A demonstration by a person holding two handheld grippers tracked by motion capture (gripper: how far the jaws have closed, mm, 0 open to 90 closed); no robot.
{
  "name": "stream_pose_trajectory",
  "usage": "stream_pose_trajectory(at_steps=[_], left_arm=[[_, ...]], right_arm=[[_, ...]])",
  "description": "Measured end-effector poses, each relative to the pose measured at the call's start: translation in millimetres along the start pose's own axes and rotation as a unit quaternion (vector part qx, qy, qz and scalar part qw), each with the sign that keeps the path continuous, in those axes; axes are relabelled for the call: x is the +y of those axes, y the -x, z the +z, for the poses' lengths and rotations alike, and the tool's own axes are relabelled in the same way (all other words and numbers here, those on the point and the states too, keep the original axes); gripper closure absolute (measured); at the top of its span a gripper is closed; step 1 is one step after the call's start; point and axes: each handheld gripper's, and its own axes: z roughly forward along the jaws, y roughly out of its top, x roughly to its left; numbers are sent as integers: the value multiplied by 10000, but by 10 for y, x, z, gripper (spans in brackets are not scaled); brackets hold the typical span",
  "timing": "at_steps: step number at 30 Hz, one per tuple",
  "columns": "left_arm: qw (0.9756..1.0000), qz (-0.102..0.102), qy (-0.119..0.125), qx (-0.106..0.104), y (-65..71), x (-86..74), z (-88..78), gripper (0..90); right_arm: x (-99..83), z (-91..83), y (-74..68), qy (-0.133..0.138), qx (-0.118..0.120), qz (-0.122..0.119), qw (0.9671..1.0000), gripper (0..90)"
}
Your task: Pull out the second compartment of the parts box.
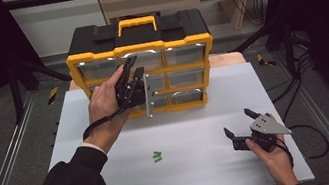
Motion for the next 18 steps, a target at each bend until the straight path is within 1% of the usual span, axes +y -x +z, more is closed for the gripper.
stream_pose_trajectory(at_steps=[1, 2, 3, 5, 6, 8, 9, 11, 12, 14, 15, 17, 18], left_arm=[[10000, 48, -31, 69, 14, -7, 20, 538], [10000, 48, -31, 69, 14, -7, 20, 541], [9998, 130, -23, 163, 32, -17, 34, 546], [9997, 141, -20, 174, 42, -25, 44, 552], [9995, 198, -51, 225, 52, -33, 51, 554], [9995, 204, -43, 236, 54, -37, 52, 555], [9992, 271, -28, 292, 60, -51, 61, 556], [9992, 253, -24, 304, 65, -57, 67, 557], [9991, 270, -77, 311, 70, -74, 72, 560], [9990, 307, -49, 335, 73, -87, 79, 564], [9989, 296, -105, 341, 73, -93, 79, 569], [9989, 294, -91, 352, 73, -104, 84, 572], [9990, 245, -128, 349, 68, -105, 83, 574]], right_arm=[[-1, 0, -1, -3, 3, -2, 10000, 56], [-5, 1, 0, -12, -4, -1, 10000, 57], [-6, -1, 1, -17, -1, 20, 10000, 57], [-9, -2, 4, -9, -15, 35, 10000, 57], [-9, -2, 5, -8, -14, 37, 10000, 57], [-13, 2, 3, -7, -11, 40, 10000, 57], [-15, 4, 1, -37, 0, 47, 10000, 58], [-14, 6, 1, -49, 0, 44, 10000, 57], [-12, 3, 0, -60, -5, 42, 10000, 57], [-12, 1, -1, -58, -4, 53, 10000, 58], [-13, 1, 0, -38, 2, 58, 10000, 57], [-15, 2, 0, -39, 5, 56, 10000, 57], [-15, 2, 1, -63, 8, 55, 10000, 58]])
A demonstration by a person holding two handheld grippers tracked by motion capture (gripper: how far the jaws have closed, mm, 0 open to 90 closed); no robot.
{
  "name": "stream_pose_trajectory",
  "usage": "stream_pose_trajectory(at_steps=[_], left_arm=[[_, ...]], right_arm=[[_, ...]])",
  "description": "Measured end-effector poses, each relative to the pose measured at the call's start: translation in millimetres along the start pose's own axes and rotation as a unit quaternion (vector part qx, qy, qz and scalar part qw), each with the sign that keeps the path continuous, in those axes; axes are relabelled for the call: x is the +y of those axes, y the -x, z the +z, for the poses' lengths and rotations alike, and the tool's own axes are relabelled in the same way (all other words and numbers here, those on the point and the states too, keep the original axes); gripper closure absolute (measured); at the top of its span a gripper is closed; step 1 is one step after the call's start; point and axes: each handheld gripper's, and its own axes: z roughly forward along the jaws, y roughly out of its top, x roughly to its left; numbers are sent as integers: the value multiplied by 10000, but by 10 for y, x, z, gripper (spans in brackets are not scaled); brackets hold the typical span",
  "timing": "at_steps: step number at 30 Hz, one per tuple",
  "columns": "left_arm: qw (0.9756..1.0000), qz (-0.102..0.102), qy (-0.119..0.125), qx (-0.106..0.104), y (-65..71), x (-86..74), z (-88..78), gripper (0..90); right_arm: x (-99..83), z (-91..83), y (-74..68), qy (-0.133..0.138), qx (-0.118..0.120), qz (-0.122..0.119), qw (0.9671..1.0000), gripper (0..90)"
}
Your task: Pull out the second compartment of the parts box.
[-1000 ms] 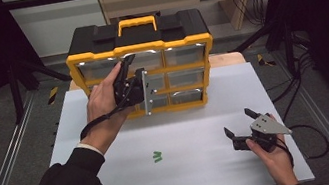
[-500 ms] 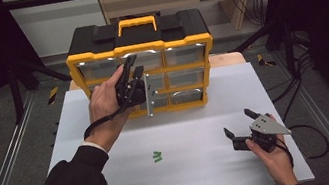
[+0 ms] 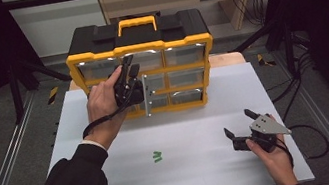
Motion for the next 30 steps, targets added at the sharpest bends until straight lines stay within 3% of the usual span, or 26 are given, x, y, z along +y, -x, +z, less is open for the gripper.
stream_pose_trajectory(at_steps=[19, 30], left_arm=[[9999, -160, -19, 57, -25, 27, 27, 608], [9998, 46, -110, 138, -1, -3, 55, 640]], right_arm=[[-5, 22, -4, -3, 53, -7, 10000, 59], [-10, 28, -1, -19, 55, -8, 10000, 59]])
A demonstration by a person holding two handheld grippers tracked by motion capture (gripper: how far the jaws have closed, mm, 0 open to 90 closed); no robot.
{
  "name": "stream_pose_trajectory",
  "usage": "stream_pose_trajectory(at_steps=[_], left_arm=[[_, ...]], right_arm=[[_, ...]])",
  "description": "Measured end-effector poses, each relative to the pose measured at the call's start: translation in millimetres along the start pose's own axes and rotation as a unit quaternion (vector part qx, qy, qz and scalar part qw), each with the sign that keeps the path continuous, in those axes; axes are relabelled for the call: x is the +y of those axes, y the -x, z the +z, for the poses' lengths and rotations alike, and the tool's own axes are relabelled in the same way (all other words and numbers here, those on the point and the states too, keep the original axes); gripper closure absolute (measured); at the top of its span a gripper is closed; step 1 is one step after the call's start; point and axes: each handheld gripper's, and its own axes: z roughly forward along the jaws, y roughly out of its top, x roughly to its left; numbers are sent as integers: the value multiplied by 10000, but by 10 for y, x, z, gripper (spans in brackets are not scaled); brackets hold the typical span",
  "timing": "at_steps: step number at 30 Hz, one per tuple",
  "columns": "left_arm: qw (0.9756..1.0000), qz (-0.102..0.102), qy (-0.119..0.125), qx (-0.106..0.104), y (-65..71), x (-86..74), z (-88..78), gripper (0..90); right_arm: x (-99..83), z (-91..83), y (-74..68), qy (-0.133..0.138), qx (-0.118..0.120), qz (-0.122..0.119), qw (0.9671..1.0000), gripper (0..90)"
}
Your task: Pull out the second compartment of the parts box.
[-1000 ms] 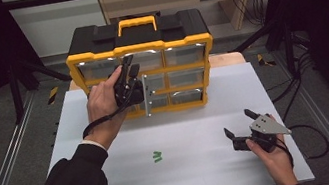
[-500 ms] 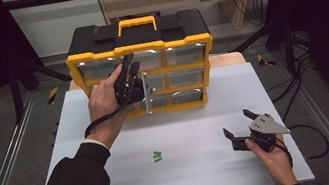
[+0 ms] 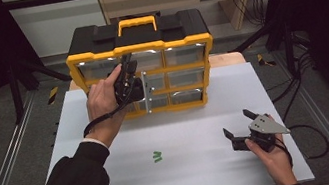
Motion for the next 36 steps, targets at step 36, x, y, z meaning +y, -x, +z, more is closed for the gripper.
stream_pose_trajectory(at_steps=[36], left_arm=[[9999, 157, 5, 17, 29, 28, 45, 674]], right_arm=[[1, -6, 6, 8, 0, 27, 10000, 60]])
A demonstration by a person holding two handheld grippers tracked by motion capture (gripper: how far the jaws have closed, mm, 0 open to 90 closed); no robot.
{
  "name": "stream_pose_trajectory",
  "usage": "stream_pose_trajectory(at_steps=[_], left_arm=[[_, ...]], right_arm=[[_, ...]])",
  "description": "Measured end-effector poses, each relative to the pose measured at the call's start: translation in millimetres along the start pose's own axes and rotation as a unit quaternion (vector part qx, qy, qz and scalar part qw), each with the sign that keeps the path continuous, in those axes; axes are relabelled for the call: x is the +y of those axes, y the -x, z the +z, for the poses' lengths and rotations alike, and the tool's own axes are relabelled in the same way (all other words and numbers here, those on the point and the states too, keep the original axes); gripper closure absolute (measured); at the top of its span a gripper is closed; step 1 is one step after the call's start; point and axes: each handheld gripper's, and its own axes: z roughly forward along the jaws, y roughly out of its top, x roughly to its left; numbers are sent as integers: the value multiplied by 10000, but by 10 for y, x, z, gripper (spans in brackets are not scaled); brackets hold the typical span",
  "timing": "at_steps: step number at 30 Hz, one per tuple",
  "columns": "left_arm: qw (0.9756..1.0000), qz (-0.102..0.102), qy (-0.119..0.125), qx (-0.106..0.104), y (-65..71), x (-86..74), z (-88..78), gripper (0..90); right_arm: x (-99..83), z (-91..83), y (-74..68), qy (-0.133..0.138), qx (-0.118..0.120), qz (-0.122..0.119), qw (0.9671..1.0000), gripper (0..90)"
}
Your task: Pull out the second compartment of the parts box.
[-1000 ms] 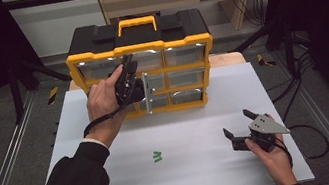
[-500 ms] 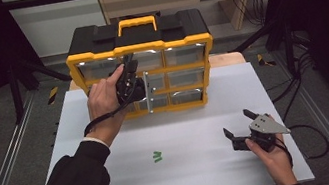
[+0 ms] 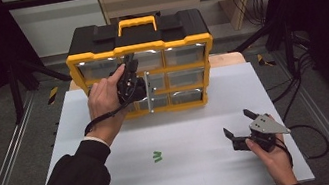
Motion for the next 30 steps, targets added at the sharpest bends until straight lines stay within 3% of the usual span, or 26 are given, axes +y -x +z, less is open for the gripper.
stream_pose_trajectory(at_steps=[30], left_arm=[[10000, 22, -64, 34, 17, 6, 29, 711]], right_arm=[[3, -11, 10, 1, 4, -15, 10000, 62]])
